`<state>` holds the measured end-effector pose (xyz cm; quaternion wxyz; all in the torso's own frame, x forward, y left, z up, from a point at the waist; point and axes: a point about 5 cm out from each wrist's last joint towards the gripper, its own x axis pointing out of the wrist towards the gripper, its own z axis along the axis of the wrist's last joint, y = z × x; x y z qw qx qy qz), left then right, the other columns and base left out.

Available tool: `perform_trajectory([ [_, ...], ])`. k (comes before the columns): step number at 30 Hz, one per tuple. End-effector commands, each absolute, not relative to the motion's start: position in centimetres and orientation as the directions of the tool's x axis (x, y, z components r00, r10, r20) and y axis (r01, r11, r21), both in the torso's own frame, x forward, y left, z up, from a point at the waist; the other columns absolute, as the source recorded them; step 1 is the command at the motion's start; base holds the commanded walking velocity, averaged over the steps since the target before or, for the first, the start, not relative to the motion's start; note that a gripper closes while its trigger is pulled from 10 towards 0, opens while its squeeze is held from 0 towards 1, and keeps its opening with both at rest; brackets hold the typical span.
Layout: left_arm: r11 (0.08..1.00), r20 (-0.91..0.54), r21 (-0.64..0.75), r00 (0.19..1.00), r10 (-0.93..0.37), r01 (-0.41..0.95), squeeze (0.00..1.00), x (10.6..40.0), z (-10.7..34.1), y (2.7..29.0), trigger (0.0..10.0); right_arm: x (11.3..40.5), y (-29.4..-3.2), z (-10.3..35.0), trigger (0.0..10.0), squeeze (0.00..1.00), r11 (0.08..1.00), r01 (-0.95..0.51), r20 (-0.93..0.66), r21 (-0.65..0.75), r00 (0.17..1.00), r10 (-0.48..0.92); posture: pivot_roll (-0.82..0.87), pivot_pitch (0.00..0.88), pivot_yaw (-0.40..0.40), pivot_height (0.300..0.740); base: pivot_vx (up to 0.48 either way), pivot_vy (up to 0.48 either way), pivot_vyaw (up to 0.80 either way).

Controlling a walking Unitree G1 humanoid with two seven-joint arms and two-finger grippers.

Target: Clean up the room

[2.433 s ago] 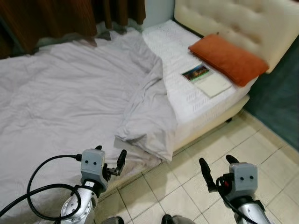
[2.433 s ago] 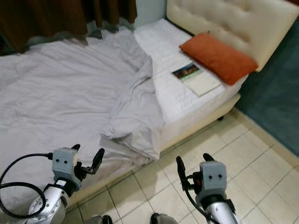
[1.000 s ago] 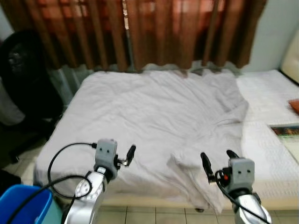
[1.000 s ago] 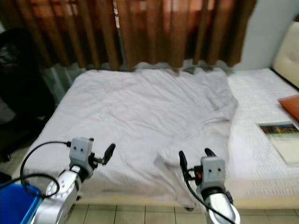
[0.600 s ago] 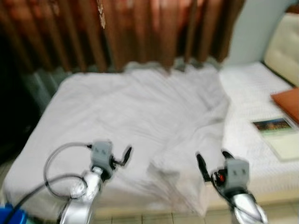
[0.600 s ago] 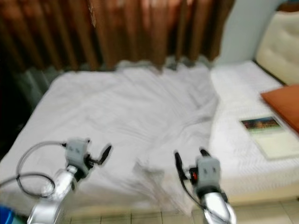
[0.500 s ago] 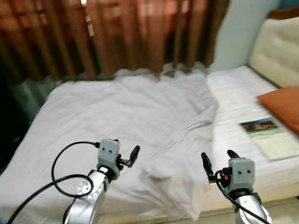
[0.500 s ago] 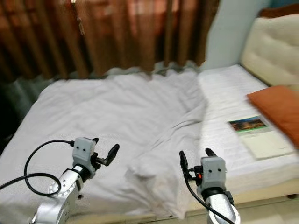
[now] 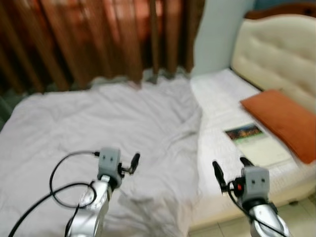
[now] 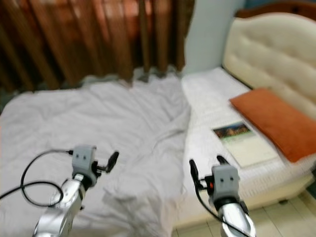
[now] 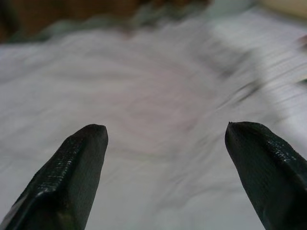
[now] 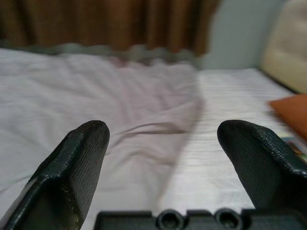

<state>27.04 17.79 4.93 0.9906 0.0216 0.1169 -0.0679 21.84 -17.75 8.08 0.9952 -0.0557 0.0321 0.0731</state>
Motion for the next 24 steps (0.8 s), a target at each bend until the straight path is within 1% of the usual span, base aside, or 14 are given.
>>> perform_trajectory([
  [1, 0.991, -0.228, 0.037, 0.967, -0.116, 0.128, 0.00, 27.3, 5.0, 17.9, 10.0, 21.5, -18.2, 7.9, 10.0, 0.00, 0.984, -0.147, -0.092, -0.099, 0.986, 0.138, -0.11, 0.000, 0.021, 0.740, 0.000, 0.000, 0.00],
  [5, 0.993, -0.219, 0.034, 0.970, -0.102, 0.112, 0.00, 28.4, 4.9, 18.8, 10.0, 21.2, -18.2, 8.0, 10.0, 0.00, 0.983, -0.159, -0.101, -0.088, 0.984, 0.150, -0.11, 0.006, -0.006, 0.740, 0.000, 0.000, 0.00],
  [7, 0.986, -0.224, 0.020, 0.962, -0.158, 0.166, 0.00, 29.6, 4.6, 17.9, 10.0, 20.7, -18.4, 8.0, 10.0, 0.00, 0.985, -0.154, -0.115, -0.079, 0.983, 0.144, -0.11, 0.051, -0.018, 0.740, 0.000, 0.000, 0.00],
  [10, 0.985, -0.236, 0.038, 0.960, -0.153, 0.166, 0.00, 31.8, 5.0, 17.4, 10.0, 19.6, -18.3, 8.3, 10.0, 0.00, 0.983, -0.164, -0.152, -0.081, 0.977, 0.151, -0.17, 0.165, -0.046, 0.740, 0.000, 0.000, 0.00],
  [11, 0.991, -0.253, 0.036, 0.961, -0.116, 0.129, 0.00, 32.5, 5.1, 17.8, 10.0, 18.9, -18.1, 8.5, 10.0, 0.00, 0.979, -0.182, -0.167, -0.092, 0.972, 0.165, -0.22, 0.236, -0.060, 0.740, 0.000, 0.000, 0.00],
  [12, 0.991, -0.253, 0.036, 0.961, -0.116, 0.129, 0.00, 32.5, 5.1, 17.8, 10.0, 18.9, -18.1, 8.5, 10.0, 0.00, 0.979, -0.182, -0.167, -0.092, 0.972, 0.165, -0.22, 0.236, -0.060, 0.740, 0.000, 0.000, 0.00],
  [14, 0.999, -0.281, -0.017, 0.959, -0.043, 0.040, 0.00, 33.7, 5.6, 18.8, 10.0, 16.9, -18.3, 9.3, 10.0, 0.00, 0.971, -0.211, -0.204, -0.115, 0.961, 0.185, -0.30, 0.345, -0.078, 0.740, 0.000, 0.000, 0.00],
  [17, 0.999, -0.283, -0.044, 0.958, -0.042, 0.031, 0.00, 34.2, 5.9, 18.5, 10.0, 15.1, -18.8, 10.3, 10.0, 0.00, 0.969, -0.211, -0.225, -0.132, 0.958, 0.178, -0.34, 0.404, -0.097, 0.740, 0.000, 0.000, 0.00],
  [18, 0.999, -0.273, -0.027, 0.962, -0.028, 0.021, 0.00, 34.5, 6.3, 18.5, 10.0, 14.2, -19.1, 10.7, 10.0, 0.00, 0.971, -0.198, -0.240, -0.135, 0.957, 0.162, -0.37, 0.458, -0.112, 0.740, 0.000, 0.000, 0.00],
  [19, 1.000, -0.265, -0.014, 0.964, -0.015, 0.012, 0.00, 34.7, 6.5, 18.5, 10.0, 13.6, -19.3, 10.9, 10.0, 0.00, 0.972, -0.190, -0.251, -0.138, 0.956, 0.151, -0.37, 0.458, -0.112, 0.740, 0.000, 0.000, 0.00],
  [21, 0.999, -0.224, 0.035, 0.974, 0.016, -0.008, 0.00, 35.3, 7.5, 18.8, 10.0, 11.8, -19.6, 11.9, 10.0, 0.00, 0.975, -0.173, -0.276, -0.141, 0.953, 0.129, -0.41, 0.518, -0.126, 0.740, 0.000, 0.000, 0.00],
  [22, 0.999, -0.224, 0.035, 0.974, 0.016, -0.008, 0.00, 35.3, 7.5, 18.8, 10.0, 11.8, -19.6, 11.9, 10.0, 0.00, 0.975, -0.173, -0.276, -0.141, 0.953, 0.129, -0.41, 0.518, -0.126, 0.740, 0.000, 0.000, 0.00],
  [23, 0.997, -0.192, 0.076, 0.981, 0.032, -0.018, 0.00, 35.7, 8.2, 19.0, 10.0, 10.2, -19.2, 12.6, 10.0, 0.00, 0.978, -0.168, -0.302, -0.127, 0.945, 0.124, -0.41, 0.555, -0.125, 0.740, 0.000, 0.000, 0.00],
  [24, 0.996, -0.184, 0.091, 0.982, 0.035, -0.018, 0.00, 35.8, 8.4, 19.1, 10.0, 9.7, -19.0, 12.8, 10.0, 0.00, 0.979, -0.168, -0.312, -0.116, 0.942, 0.124, -0.41, 0.555, -0.125, 0.740, 0.000, 0.000, 0.00],
])
